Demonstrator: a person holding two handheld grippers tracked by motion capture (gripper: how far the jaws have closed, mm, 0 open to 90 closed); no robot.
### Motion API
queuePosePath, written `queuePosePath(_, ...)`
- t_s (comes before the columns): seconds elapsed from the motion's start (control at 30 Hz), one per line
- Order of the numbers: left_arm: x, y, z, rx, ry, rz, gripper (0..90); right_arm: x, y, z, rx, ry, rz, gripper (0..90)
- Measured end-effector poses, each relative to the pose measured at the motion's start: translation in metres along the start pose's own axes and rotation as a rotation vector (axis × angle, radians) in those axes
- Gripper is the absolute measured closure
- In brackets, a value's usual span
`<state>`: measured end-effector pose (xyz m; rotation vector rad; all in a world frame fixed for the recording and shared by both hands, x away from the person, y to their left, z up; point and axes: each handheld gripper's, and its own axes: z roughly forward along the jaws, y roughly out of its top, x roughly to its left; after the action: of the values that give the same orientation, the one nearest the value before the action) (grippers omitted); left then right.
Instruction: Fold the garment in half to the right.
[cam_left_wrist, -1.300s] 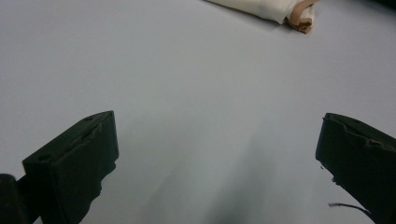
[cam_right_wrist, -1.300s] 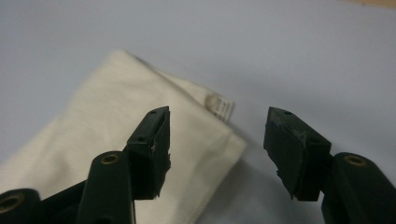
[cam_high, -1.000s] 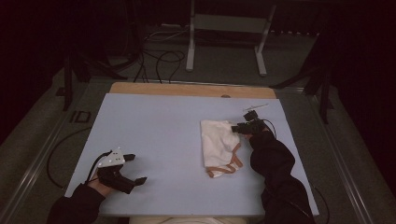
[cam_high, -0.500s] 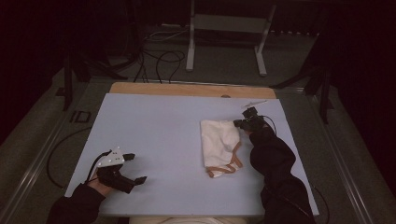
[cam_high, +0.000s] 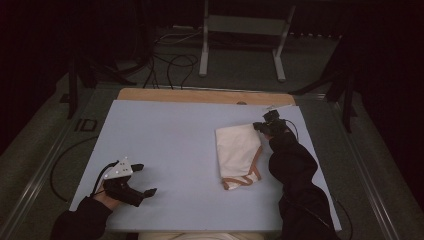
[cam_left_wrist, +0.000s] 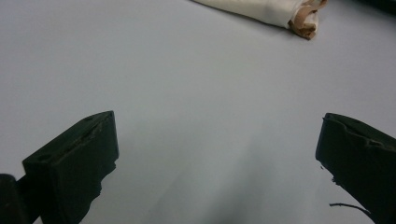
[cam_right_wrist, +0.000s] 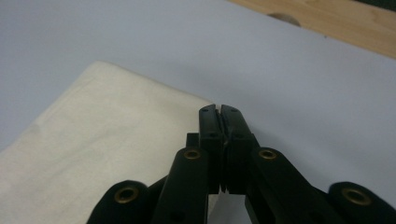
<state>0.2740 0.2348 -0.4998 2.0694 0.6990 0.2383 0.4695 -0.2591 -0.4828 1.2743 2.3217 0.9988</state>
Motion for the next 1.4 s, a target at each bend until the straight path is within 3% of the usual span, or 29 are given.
queuePosePath(0.5,0.001,0.0,-0.001,-0.005,0.015,-0.005,0.2,-0.006,-0.015,0.023,0.065,-0.017,0.027,88.7)
queuePosePath(0.9,0.001,0.0,-0.002,-0.006,0.016,-0.004,0.2,-0.007,-0.017,0.027,0.081,-0.014,0.029,86.2)
queuePosePath(1.23,0.001,0.0,-0.002,-0.006,0.019,-0.005,0.2,-0.003,-0.009,0.014,0.062,-0.013,0.024,60.3)
queuePosePath(1.4,0.002,0.0,-0.002,-0.007,0.02,-0.009,0.2,0.0,-0.005,0.01,0.054,0.018,0.034,43.7)
